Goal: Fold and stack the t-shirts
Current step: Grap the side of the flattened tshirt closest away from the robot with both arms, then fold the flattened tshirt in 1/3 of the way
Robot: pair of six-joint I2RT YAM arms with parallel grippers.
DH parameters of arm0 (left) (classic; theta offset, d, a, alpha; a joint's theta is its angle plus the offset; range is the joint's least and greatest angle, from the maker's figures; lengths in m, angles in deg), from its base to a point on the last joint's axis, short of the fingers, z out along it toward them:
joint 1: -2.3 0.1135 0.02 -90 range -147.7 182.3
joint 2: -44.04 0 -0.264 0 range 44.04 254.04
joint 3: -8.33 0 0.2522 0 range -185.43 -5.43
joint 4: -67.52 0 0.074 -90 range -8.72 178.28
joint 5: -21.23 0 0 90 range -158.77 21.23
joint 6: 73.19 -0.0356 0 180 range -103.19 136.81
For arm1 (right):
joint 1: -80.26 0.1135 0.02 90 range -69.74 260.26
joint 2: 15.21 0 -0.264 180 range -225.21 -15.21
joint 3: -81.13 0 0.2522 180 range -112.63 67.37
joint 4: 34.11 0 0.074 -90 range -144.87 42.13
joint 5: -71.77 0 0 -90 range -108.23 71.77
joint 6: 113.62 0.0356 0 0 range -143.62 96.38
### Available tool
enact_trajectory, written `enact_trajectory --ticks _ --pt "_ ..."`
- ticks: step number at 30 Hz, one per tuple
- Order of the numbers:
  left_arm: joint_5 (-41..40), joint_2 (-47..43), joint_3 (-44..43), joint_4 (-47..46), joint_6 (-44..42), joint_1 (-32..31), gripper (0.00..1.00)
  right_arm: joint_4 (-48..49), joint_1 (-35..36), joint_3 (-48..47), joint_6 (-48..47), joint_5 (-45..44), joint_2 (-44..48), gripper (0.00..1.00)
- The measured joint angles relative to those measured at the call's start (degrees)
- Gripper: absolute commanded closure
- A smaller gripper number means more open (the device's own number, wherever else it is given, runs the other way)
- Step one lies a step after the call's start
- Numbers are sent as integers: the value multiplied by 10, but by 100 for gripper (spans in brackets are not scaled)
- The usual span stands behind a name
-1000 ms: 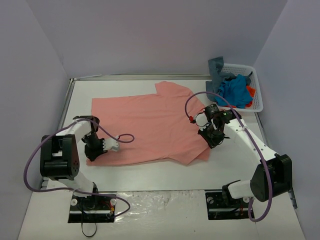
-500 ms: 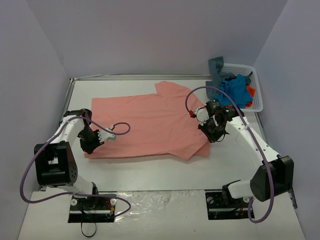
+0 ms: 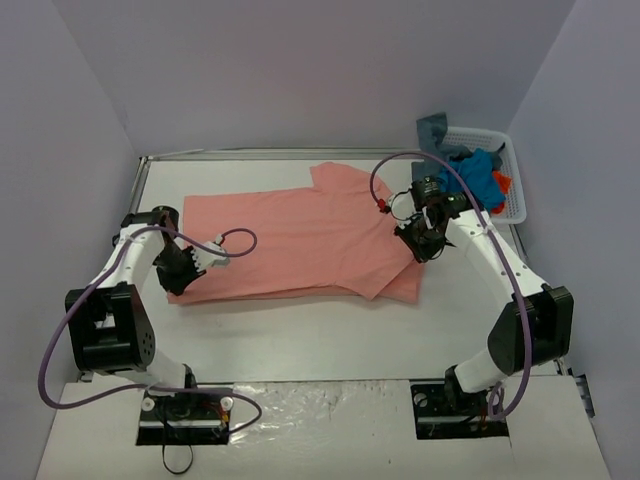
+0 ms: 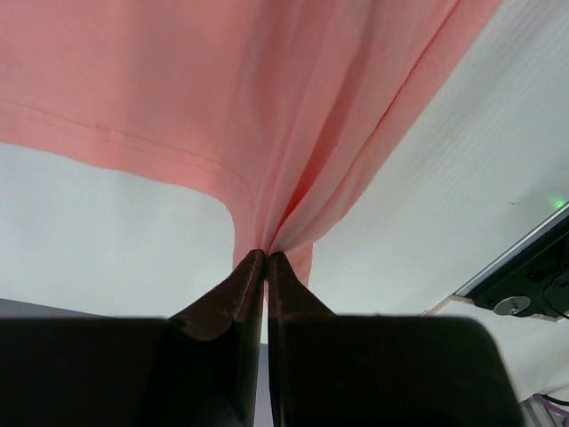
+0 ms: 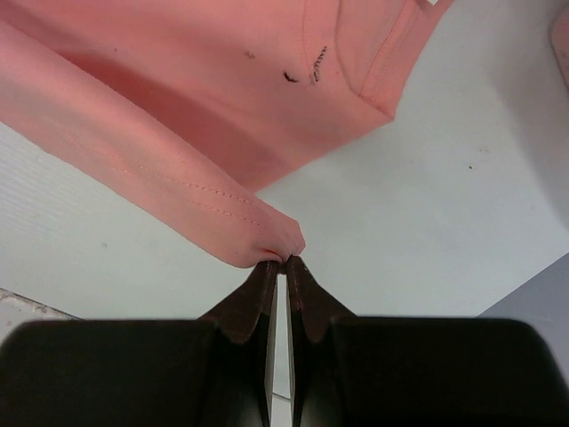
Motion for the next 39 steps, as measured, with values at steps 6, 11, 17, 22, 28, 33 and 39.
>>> enact_trajectory --ticks 6,11,17,22,28,33,39 --pt "0 18 -23 -3 7 0 98 9 -3 -39 -2 -1 -45 100" --pt "-1 35 -31 -6 10 0 98 15 -3 -84 -2 -1 -85 100" --pt "-4 63 -40 -18 16 0 97 20 -3 -127 -2 -1 -132 100" --pt "-4 87 -59 -33 28 0 98 21 -3 -157 -2 -1 -178 100" --pt "-9 118 -81 -48 38 0 98 22 -3 -191 -2 -2 -220 100" --pt "-10 142 -95 -52 42 0 98 23 -3 -222 -4 -2 -249 100" --pt "-11 162 -105 -54 47 0 98 24 -3 -256 -5 -6 -280 100"
